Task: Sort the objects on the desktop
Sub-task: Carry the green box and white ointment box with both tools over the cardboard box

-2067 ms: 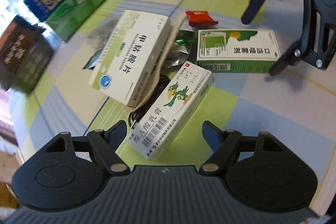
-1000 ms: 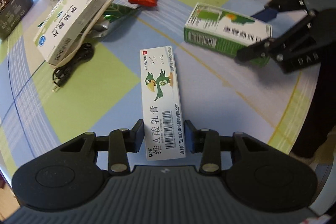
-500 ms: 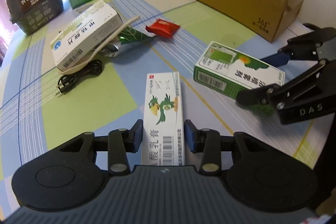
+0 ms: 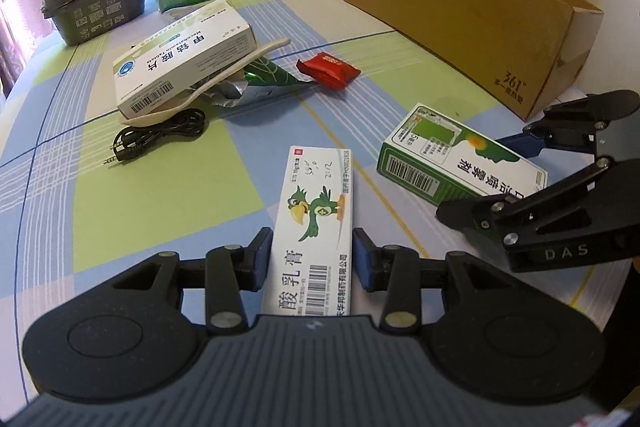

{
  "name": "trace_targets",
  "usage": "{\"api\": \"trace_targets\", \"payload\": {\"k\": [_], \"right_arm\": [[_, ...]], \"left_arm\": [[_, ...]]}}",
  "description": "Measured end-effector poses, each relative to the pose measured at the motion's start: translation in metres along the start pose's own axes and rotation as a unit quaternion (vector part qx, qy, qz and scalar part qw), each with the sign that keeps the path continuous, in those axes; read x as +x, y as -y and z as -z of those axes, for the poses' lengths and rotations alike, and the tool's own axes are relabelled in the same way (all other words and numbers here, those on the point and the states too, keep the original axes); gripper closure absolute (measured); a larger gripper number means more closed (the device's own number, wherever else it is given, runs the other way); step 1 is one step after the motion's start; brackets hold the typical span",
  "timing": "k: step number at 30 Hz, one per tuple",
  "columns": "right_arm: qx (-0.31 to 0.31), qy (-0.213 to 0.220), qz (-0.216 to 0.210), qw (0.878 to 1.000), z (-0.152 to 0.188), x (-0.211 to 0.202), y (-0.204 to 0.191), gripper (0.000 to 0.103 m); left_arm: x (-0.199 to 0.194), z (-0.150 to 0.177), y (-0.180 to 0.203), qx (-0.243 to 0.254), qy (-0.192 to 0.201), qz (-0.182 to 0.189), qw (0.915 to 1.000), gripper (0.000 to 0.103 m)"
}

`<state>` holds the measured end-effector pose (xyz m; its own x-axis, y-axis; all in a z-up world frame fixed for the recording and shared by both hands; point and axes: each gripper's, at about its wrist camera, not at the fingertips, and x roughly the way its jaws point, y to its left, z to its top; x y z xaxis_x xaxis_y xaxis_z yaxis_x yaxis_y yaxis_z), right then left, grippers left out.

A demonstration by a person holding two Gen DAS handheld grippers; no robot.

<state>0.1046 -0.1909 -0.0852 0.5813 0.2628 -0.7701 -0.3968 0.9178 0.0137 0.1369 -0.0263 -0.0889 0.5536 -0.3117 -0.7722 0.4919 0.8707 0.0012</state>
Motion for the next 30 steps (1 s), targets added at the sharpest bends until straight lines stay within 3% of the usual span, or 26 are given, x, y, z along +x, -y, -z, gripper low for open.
{"api": "trace_targets", "payload": {"k": [15,30], "right_arm": [[0.028,0.009,0.013,0.999,-0.001,-0.004,0.009,0.050],[0.058,0.033,0.020,0.998,-0.010,-0.033,0.017,0.050]], "left_arm": [[-0.001,-0.001,0.006,-0.007,-0.002,-0.010,0.9999,0.070],[-0.020,-0.016,0.015,-0.013,0.010,-0.015,0.9997,0.070]]}}
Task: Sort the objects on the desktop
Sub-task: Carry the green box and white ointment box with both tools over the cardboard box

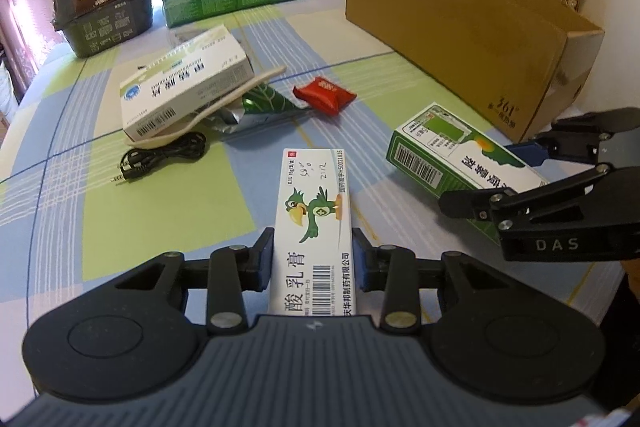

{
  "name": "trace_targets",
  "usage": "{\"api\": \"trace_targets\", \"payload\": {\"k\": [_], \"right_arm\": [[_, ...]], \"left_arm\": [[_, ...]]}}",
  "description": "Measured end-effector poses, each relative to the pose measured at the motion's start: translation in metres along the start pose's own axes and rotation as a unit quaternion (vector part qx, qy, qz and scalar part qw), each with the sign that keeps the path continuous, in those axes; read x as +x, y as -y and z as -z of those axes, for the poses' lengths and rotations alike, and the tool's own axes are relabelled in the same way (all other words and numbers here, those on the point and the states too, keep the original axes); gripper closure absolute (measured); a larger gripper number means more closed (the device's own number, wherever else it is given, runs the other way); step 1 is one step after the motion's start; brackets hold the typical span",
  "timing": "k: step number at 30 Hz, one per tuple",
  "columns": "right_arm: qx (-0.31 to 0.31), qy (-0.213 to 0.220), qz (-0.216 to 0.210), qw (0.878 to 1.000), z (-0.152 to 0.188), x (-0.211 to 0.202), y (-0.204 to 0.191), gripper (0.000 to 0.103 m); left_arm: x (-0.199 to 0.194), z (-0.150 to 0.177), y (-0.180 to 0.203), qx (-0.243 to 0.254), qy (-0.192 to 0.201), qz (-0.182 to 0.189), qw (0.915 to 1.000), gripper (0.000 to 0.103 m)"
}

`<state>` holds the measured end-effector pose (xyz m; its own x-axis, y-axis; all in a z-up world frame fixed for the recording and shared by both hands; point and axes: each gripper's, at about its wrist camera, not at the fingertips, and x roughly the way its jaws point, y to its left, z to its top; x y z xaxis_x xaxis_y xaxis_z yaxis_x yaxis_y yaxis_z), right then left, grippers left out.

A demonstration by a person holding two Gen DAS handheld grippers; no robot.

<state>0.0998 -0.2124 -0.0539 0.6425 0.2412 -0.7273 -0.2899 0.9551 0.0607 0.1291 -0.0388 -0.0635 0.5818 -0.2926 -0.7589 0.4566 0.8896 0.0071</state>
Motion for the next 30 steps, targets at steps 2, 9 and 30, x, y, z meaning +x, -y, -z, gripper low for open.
{"api": "trace_targets", "payload": {"k": [2,9,30], "right_arm": [[0.006,0.007,0.000,1.000,-0.003,-0.010,0.002,0.050],[0.024,0.035,0.005,0.999,-0.018,-0.049,0.010,0.050],[0.038,0.092,0.032,0.995,-0.033,-0.125,0.044,0.050]], "left_arm": [[-0.006,-0.004,0.003,-0.005,0.001,-0.001,1.0000,0.070],[-0.033,-0.023,0.017,-0.026,0.017,-0.003,0.9995,0.070],[-0.084,-0.054,0.076,-0.035,0.043,0.005,0.9985,0.070]]}}
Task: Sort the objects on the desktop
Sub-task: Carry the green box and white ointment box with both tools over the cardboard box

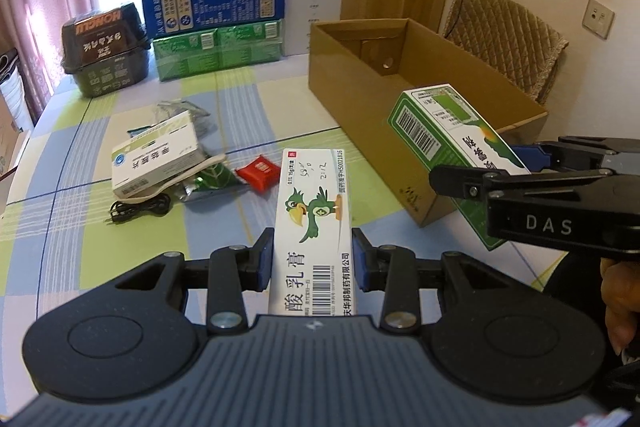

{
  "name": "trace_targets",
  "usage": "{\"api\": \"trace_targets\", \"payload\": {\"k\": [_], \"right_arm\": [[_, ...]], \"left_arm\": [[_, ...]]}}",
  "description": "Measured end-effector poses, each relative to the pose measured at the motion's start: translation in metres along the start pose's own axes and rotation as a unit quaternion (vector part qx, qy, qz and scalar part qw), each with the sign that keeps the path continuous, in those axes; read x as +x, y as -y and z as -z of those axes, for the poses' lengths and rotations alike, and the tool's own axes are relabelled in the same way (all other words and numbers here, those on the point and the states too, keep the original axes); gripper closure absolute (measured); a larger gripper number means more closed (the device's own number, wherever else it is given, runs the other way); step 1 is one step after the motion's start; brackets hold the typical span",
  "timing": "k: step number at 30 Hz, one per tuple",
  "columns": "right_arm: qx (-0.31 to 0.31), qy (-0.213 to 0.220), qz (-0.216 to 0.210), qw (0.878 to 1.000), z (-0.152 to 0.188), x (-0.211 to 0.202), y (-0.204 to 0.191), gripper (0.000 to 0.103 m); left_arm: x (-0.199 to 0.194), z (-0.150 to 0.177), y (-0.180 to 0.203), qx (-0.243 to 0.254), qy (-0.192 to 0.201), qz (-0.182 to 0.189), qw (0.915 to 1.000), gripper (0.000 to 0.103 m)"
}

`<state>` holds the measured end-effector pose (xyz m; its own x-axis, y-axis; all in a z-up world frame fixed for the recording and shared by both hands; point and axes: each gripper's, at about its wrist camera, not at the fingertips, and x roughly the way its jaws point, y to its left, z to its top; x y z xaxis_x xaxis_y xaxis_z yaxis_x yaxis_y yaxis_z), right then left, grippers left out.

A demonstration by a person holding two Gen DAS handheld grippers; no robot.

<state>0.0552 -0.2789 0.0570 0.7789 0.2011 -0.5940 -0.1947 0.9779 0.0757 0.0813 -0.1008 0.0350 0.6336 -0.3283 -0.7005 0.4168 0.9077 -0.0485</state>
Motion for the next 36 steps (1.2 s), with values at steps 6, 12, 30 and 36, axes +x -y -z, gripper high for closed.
{"api": "trace_targets", "payload": {"k": [6,12,30,36], "right_arm": [[0.004,0.015,0.021,1.000,-0.012,-0.010,0.023,0.050],[0.012,0.027,0.049,0.998,-0.029,-0.016,0.059,0.050],[0.017,0.019,0.072,0.997,-0.078,0.023,0.157,0.050],[0.021,0.006,0.066,0.998,-0.084,0.049,0.173,0.050]], "left_arm": [[-0.001,-0.014,0.018,0.010,0.008,0.009,0.9999,0.070],[0.004,-0.035,0.041,0.026,0.018,0.023,0.9992,0.070],[0.061,-0.111,0.107,0.055,0.034,0.055,0.9964,0.070],[0.087,-0.128,0.116,0.053,0.032,0.056,0.9965,0.070]]}}
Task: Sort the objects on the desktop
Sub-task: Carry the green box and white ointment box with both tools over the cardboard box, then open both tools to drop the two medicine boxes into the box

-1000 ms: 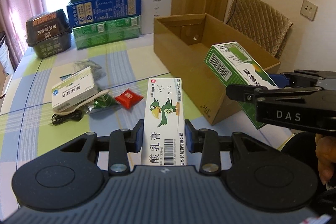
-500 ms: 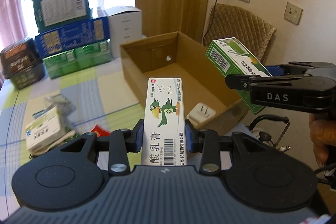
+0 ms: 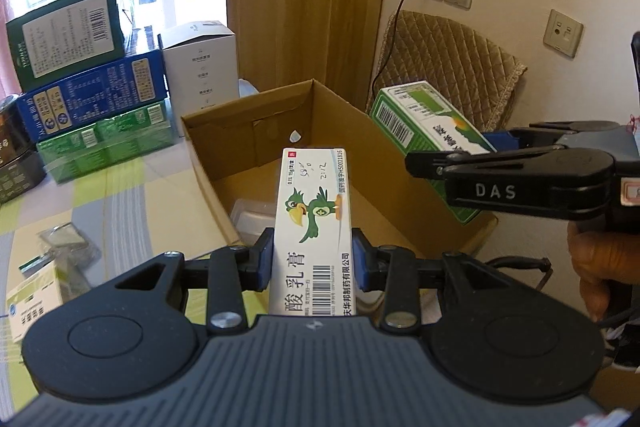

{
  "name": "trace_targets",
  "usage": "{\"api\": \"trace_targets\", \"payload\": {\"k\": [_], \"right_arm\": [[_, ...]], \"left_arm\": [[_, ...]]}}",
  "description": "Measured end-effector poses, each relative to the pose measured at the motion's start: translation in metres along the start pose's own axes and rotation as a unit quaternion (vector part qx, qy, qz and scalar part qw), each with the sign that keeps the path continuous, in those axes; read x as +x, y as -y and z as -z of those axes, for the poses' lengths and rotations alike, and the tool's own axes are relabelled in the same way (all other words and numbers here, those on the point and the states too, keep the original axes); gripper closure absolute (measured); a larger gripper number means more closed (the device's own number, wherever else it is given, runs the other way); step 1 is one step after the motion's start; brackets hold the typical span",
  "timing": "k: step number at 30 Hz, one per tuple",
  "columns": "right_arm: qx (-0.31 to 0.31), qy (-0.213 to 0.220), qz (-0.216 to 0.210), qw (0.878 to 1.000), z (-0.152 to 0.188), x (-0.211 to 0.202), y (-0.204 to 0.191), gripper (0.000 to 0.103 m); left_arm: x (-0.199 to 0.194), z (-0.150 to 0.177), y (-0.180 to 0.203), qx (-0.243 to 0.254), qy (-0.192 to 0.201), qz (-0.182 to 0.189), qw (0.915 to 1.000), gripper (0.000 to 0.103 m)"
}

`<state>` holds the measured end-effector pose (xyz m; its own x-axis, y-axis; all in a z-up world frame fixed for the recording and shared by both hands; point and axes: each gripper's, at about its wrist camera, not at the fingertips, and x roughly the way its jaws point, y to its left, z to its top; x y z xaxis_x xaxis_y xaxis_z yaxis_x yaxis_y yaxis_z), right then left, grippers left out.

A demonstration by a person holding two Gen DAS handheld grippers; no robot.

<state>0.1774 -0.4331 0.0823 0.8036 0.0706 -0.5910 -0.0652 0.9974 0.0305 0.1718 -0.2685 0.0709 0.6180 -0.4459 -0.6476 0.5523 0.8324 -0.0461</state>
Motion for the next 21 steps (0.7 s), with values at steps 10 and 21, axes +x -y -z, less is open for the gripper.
{"api": "trace_targets", "payload": {"k": [10,21], "right_arm": [[0.018,-0.026,0.004,0.999,0.007,0.032,0.015,0.050],[0.017,-0.039,0.001,0.999,0.012,0.041,0.016,0.050]], "left_arm": [[0.040,-0.010,-0.002,0.005,-0.013,0.001,0.9999,0.070],[0.058,-0.011,-0.007,0.016,-0.020,-0.001,0.9997,0.070]]}}
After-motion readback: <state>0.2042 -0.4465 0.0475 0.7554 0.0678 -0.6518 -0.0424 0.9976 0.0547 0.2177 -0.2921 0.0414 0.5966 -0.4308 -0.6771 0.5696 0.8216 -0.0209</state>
